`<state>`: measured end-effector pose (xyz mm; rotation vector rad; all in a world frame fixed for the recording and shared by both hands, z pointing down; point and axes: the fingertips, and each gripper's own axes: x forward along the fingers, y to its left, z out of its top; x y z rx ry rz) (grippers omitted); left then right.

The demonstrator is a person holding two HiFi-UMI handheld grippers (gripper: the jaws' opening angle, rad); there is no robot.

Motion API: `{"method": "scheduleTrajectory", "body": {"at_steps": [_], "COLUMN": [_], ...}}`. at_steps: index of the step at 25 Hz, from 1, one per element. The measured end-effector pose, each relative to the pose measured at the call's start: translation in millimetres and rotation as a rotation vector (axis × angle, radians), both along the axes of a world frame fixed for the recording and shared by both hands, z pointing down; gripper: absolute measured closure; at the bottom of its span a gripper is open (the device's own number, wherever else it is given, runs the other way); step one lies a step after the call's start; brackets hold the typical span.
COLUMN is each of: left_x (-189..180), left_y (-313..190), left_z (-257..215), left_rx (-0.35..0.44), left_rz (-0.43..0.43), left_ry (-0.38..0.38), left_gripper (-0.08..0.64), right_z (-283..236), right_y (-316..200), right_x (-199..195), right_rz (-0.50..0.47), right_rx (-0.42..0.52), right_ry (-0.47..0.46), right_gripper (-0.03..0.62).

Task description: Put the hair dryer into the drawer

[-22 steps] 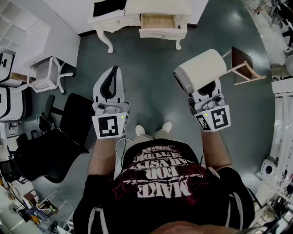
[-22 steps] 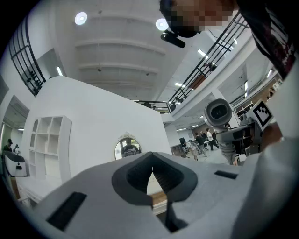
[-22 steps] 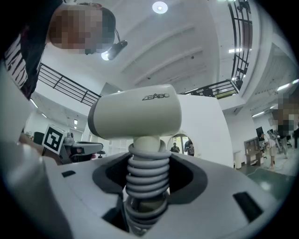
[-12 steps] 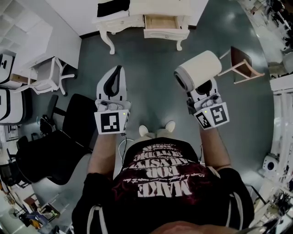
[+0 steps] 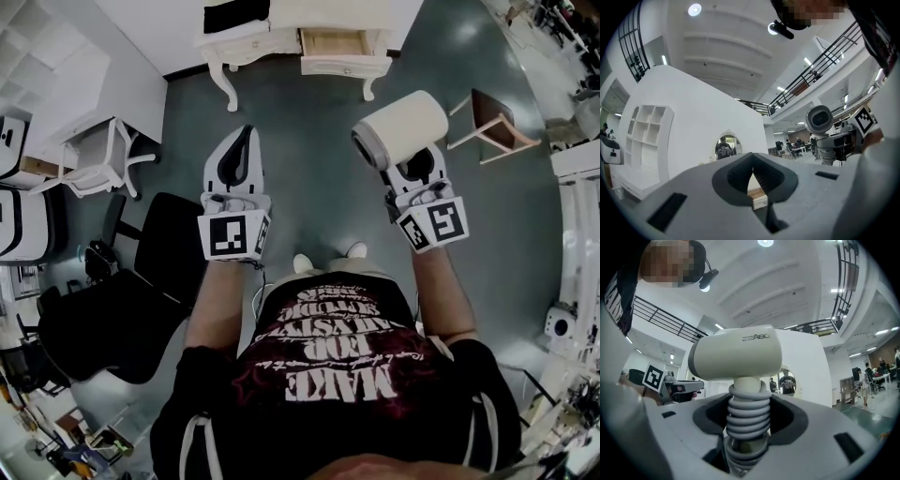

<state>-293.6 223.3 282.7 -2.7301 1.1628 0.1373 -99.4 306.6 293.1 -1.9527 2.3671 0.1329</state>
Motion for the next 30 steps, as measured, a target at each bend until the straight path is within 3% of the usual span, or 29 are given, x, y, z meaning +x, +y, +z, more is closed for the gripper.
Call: {"method": "scheduleTrajectory", "body": {"at_steps": [9,30], "left_x": [3.9,141.3], "left_y": [-21.2,-112.7], "left_z": [7.2,18.9], "left_rx": [-0.033,-0.049], "left_rz": [0.003,-0.008], "left_ry": [0.018,-0.02], "left_gripper": [0.557,0.557], "right_z": [-1.4,0.7], "right_y": [-12.7,-117.1], "right_x": [0.3,141.5], "right_rz": [-0.005,-0.033], "right_rx": [-0.013,0.001], "right_ry": [-0.011,-0.068], "right_gripper": [0.362,0.362]}}
